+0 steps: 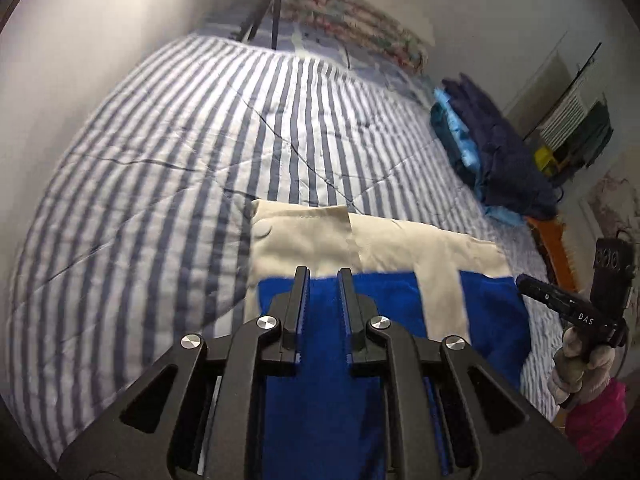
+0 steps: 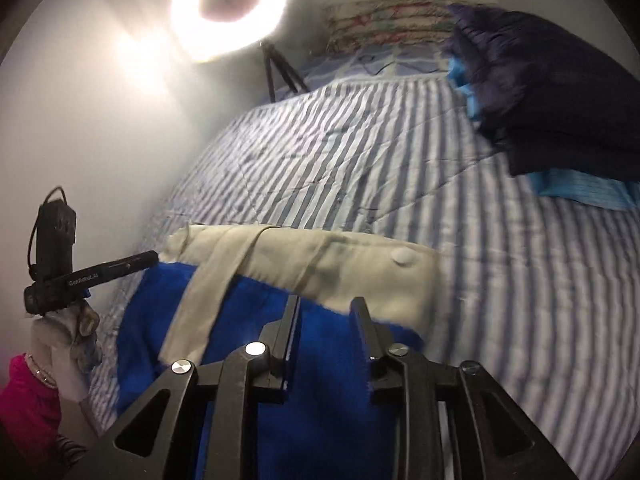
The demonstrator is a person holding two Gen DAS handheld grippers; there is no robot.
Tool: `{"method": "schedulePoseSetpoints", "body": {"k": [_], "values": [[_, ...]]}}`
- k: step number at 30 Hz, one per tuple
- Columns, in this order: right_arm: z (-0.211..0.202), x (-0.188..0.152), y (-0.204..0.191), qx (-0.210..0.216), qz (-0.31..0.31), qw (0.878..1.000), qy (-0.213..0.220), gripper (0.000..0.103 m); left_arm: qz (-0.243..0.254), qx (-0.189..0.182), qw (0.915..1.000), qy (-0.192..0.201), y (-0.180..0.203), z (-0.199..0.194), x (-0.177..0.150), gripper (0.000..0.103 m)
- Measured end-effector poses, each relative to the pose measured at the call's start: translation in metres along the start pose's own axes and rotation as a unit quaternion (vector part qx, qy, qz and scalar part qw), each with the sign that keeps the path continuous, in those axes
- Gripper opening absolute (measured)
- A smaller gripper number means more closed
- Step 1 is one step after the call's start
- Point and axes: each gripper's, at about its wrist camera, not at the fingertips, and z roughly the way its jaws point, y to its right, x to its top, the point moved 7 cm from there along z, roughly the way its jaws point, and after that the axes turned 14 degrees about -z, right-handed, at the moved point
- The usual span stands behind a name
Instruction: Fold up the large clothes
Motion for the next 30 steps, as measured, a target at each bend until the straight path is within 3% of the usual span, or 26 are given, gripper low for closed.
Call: {"method": "schedulePoseSetpoints", "body": {"k": [3,5,9,11,16,18,19,20,22,23,27,30], "values": [[-0.015,-0.023,-0.009,0.007,-0.004,1.000,-0.006,0.027,-0.015,-0.013,0.9997,-0.017,-0.010,-0.008,-0.016,0.012],[-0.013,-0.036,-0.011,0.005,-0.007,1.000,-0.019,0.027,-0.011,0.002,0.9992,-0.037,-0.019,0.000,-0.031,0.012],[0.014,-0.069,-0.015,-0.007,-0.009,0.997,-0.070,0.026,-0.001,0.033,0.9972,-0.067,-0.035,0.024,-0.056,0.012],[0.029,-0.084,-0.018,-0.020,-0.031,0.995,-0.091,0.025,0.010,0.033,0.9975,-0.062,-0.036,0.029,-0.060,0.012],[0.018,-0.074,-0.014,-0.018,-0.012,0.996,-0.081,0.025,-0.012,0.023,0.9974,-0.067,-0.038,0.014,-0.056,0.012],[0.001,-0.071,-0.015,-0.011,-0.003,0.998,-0.059,0.032,-0.032,0.012,0.9976,-0.059,-0.044,-0.002,-0.052,0.017],[-0.006,-0.070,-0.015,-0.009,-0.001,0.999,-0.049,0.043,-0.048,-0.003,0.9973,-0.056,-0.047,-0.009,-0.049,0.026],[-0.014,-0.069,-0.015,-0.009,0.001,0.999,-0.034,0.061,-0.067,-0.021,0.9961,-0.054,-0.053,-0.016,-0.046,0.042],[-0.032,-0.067,-0.009,-0.006,0.010,1.000,0.007,0.082,-0.110,-0.052,0.9912,-0.052,-0.066,-0.024,-0.040,0.055],[-0.036,-0.068,-0.006,0.005,0.020,1.000,0.017,0.086,-0.145,-0.075,0.9847,-0.060,-0.074,-0.025,-0.039,0.056],[-0.025,-0.076,0.019,0.046,0.071,0.996,0.010,0.085,-0.232,-0.124,0.9599,-0.097,-0.095,-0.010,-0.038,0.056],[-0.007,-0.084,0.034,0.081,0.113,0.990,-0.008,0.082,-0.264,-0.161,0.9427,-0.126,-0.098,0.006,-0.040,0.056]]}}
